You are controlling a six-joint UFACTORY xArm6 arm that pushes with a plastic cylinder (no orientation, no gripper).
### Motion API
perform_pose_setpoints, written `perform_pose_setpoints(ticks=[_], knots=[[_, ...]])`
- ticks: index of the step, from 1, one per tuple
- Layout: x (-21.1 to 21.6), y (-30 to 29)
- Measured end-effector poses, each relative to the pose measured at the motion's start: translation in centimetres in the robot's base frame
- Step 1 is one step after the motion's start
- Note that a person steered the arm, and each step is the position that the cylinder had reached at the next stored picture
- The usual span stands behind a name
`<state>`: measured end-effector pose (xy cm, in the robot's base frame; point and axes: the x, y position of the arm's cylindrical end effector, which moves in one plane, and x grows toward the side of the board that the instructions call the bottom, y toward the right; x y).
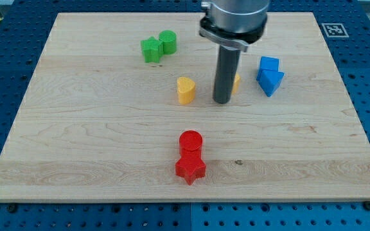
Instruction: Push the yellow hexagon left to the blue triangle
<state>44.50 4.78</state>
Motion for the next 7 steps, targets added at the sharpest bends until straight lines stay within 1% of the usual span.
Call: perform_pose_setpoints(ticks=[1, 2, 4, 5, 6, 7], knots=[[-2.3, -2.1], [-4.1, -0.4], [-3.9, 0.8], [-2.4, 0.3], [-4.0, 1.4], [-4.3, 2.3]])
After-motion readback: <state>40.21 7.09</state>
